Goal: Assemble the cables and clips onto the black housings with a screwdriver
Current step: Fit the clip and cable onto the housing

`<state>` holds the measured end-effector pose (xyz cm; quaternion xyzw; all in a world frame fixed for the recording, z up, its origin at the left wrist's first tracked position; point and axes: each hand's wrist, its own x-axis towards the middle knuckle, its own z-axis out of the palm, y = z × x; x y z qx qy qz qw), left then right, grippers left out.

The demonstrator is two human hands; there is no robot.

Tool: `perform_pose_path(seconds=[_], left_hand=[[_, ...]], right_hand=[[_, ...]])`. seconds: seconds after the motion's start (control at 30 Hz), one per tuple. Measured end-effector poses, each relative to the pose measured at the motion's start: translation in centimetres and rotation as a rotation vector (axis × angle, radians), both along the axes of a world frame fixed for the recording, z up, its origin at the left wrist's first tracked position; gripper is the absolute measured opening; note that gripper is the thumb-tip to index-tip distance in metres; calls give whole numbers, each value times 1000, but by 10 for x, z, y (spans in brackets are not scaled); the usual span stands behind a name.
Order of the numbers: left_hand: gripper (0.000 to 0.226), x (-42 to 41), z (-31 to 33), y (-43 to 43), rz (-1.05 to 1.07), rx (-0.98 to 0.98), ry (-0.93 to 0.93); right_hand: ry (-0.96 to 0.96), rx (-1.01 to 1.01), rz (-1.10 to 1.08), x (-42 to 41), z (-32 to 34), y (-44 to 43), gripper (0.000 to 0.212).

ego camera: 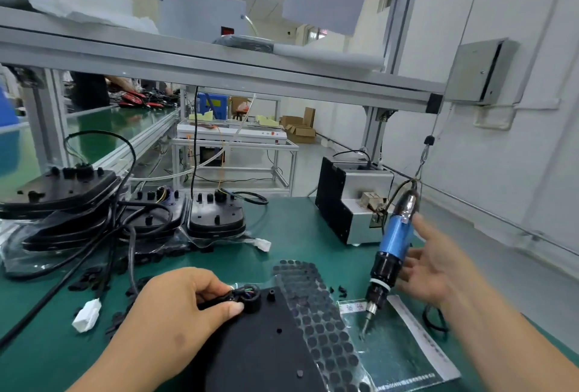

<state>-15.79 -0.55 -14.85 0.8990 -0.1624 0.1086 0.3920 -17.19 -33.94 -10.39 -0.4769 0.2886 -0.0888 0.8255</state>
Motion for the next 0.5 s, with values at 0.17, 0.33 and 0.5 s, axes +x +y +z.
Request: perform_pose_path(seconds=[0.17, 0.33, 0.5], left_hand=[[15, -1, -2, 0, 14, -27, -4], [17, -1, -3, 0, 17, -15, -2], [20, -2, -4, 0, 10, -33, 4]], right_hand=[[-250, 90, 155, 3, -20, -11, 45], [-483, 30, 82, 0, -12, -10, 41], [-744, 162, 123, -3, 25, 14, 70]])
